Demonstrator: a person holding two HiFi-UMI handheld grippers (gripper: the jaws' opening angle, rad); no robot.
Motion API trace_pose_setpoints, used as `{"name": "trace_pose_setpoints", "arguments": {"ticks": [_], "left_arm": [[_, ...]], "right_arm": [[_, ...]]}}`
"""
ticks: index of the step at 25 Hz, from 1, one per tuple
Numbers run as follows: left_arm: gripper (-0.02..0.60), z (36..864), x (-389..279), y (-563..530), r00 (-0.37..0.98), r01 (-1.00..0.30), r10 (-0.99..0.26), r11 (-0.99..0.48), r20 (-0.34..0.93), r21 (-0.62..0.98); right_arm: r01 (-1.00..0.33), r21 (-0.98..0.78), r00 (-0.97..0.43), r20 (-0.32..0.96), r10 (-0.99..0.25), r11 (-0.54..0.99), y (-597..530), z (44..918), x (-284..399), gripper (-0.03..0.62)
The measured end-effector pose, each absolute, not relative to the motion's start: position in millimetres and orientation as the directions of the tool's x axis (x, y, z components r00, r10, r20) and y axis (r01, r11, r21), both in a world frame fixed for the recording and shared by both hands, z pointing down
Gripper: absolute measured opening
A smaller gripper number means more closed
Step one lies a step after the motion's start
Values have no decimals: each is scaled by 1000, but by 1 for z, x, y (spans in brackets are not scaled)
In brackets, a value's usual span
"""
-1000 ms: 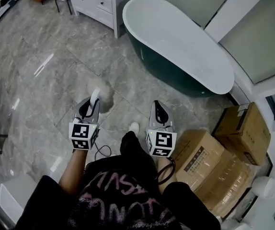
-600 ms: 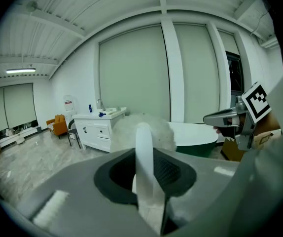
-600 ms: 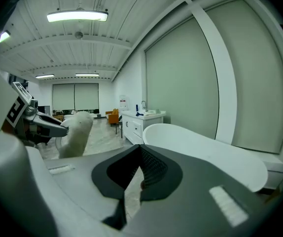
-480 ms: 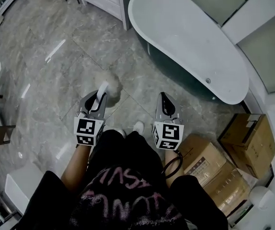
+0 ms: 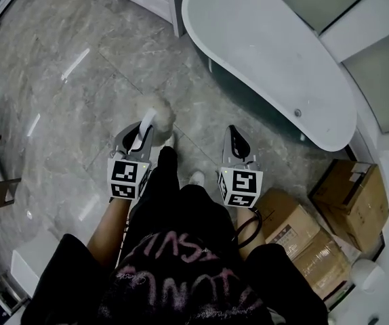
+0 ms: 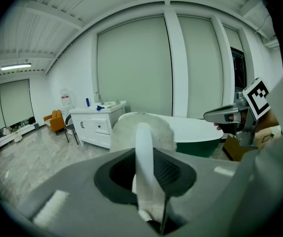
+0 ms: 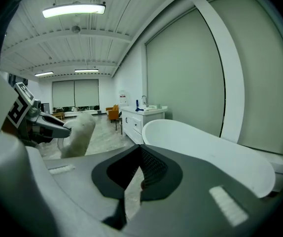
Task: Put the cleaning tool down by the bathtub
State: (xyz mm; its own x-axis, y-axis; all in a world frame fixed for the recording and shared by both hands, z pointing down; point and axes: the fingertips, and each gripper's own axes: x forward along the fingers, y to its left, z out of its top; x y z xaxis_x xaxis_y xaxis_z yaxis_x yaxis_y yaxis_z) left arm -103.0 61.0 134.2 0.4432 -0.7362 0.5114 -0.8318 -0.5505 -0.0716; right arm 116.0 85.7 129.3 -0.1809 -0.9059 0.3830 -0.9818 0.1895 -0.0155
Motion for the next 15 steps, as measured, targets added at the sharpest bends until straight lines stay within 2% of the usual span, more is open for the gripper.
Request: {"name": "trace_pose_setpoints", "arguments": {"ticks": [15], "left_arm": [[80,209,-131,-60,443,-811,-679,-581,586,-60]], "right_arm": [[-989,-58,-147,479,-865,137,-20,185,93,14]]}}
